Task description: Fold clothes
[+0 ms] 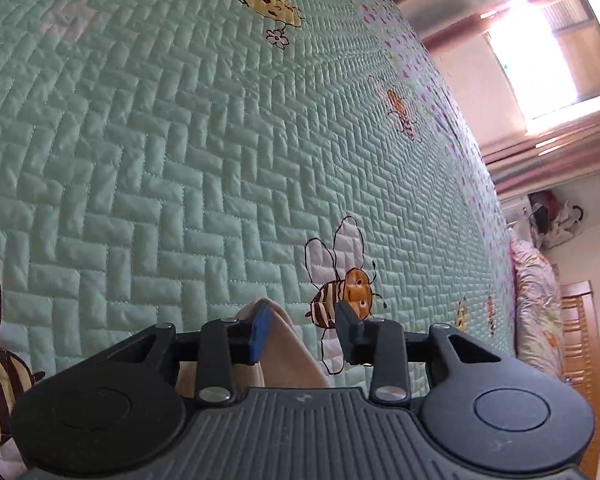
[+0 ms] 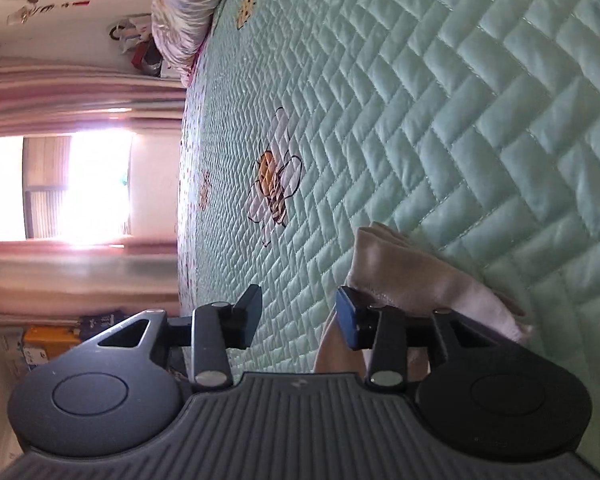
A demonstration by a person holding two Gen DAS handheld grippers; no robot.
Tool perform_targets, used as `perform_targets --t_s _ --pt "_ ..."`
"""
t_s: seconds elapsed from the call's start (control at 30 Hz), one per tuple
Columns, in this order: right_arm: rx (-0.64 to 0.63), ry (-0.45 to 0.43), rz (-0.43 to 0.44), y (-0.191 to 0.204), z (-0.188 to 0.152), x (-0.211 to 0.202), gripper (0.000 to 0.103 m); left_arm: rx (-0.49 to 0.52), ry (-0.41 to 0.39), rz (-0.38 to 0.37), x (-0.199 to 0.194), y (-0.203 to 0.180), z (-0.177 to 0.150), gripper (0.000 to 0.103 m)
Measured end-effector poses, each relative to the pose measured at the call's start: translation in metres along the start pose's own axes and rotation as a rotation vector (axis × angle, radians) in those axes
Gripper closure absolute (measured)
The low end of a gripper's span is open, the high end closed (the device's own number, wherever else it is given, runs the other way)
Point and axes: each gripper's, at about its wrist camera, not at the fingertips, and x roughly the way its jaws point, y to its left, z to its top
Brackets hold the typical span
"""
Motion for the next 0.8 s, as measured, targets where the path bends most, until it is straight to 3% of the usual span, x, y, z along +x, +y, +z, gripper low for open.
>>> perform_targets --t_s 0.17,0.2,0.3,0.4,0.5,0.57,0.67,0.8 --pt "0.085 -0.007 0.116 -0.005 0.013 -0.006 0.046 -0.003 -0.052 -0.075 -0.037 0.015 -0.012 0.060" --pt "0.044 -0.011 0.131 -0.001 0.013 -0.012 0.045 0.005 -0.059 -0.096 -0.047 0.017 -0.017 0.060" --pt "-0.185 -0.073 0.144 0.018 0.009 -0.039 0.046 0.061 -0.087 -0.134 -0.078 0.020 -0.037 0.054" --pt "-0.496 -0.168 0.018 0.028 0.005 -0.064 0.045 0.087 -0.105 -0.149 -0.107 0.028 -0.062 0.040" --pt "-0.749 -0.119 -0.101 0.020 0.002 -0.065 0.045 0.082 -0.078 -0.166 -0.111 0.036 -0.080 0.038" --pt "-0.837 -0.074 -0.147 0.013 0.000 -0.064 0.045 0.081 -0.055 -0.175 -0.112 0.040 -0.093 0.038" --pt "-0.814 -0.013 -0.111 0.005 0.002 -0.072 0.045 0.101 -0.032 -0.184 -0.108 0.036 -0.110 0.038" --pt "-0.606 0.014 -0.047 -0.015 0.006 -0.096 0.045 0.164 0.017 -0.216 -0.094 0.014 -0.133 0.038"
